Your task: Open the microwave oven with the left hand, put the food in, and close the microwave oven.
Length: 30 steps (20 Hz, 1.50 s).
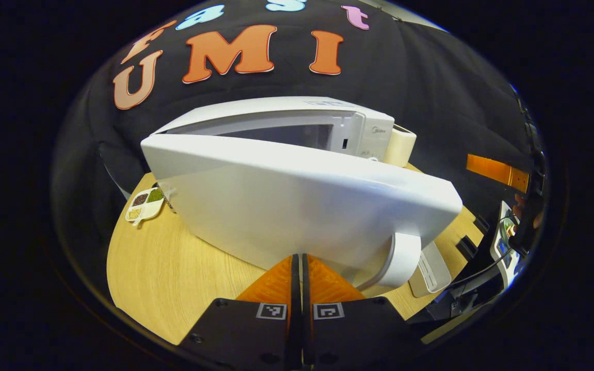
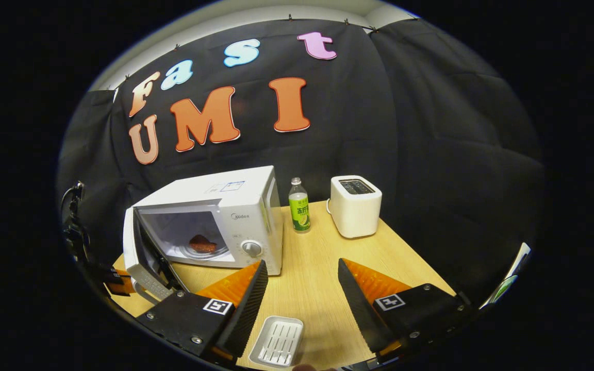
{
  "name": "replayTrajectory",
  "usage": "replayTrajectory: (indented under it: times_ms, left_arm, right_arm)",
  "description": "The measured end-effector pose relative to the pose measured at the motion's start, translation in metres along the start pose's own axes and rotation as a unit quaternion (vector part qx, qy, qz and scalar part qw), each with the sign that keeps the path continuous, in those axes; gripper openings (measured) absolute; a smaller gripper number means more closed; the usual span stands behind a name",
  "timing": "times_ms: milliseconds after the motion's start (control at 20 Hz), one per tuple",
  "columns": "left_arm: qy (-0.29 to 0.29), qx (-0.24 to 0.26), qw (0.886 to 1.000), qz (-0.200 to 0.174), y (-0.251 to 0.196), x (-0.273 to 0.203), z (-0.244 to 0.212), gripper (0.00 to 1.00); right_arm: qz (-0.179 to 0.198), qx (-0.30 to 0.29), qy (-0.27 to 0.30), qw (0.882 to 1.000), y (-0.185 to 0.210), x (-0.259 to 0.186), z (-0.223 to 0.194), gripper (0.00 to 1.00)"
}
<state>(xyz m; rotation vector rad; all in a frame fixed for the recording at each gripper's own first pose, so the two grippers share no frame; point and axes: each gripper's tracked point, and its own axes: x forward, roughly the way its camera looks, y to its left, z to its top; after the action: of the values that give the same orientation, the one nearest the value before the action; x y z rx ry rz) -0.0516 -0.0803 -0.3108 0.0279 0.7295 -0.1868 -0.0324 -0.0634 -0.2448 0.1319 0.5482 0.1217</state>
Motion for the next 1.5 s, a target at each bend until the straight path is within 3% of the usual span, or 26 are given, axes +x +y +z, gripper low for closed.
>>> replayTrajectory:
  times_ms: [150, 300, 800, 1150, 1400, 1450, 1500]
  left_arm:
    - [-0.001, 0.011, 1.0, -0.008, -0.01, 0.013, 0.009, 0.01]
    - [-0.007, 0.017, 1.0, -0.014, -0.021, 0.024, 0.022, 0.05]
    - [-0.019, 0.041, 0.999, -0.012, -0.028, 0.069, 0.059, 0.01]
    - [-0.041, 0.067, 0.997, -0.005, -0.029, 0.1, 0.09, 0.09]
    - [-0.043, 0.052, 0.998, -0.004, -0.025, 0.115, 0.098, 0.05]
    - [-0.038, 0.047, 0.998, -0.007, -0.026, 0.118, 0.095, 0.0]
    - [-0.036, 0.048, 0.998, -0.008, -0.025, 0.12, 0.094, 0.05]
  right_arm:
    - [-0.011, -0.003, 0.0, 1.0, -0.009, -0.009, -0.004, 0.85]
    - [-0.02, -0.009, 0.004, 1.0, -0.016, -0.016, -0.009, 0.86]
    - [-0.042, -0.015, 0.004, 0.999, -0.03, -0.027, -0.013, 0.86]
    - [-0.051, -0.017, 0.007, 0.999, -0.033, -0.03, -0.014, 0.86]
    - [-0.06, -0.013, 0.015, 0.998, -0.038, -0.033, -0.019, 0.86]
    - [-0.062, -0.013, 0.016, 0.998, -0.039, -0.035, -0.02, 0.86]
    - [-0.064, -0.013, 0.016, 0.998, -0.039, -0.035, -0.019, 0.86]
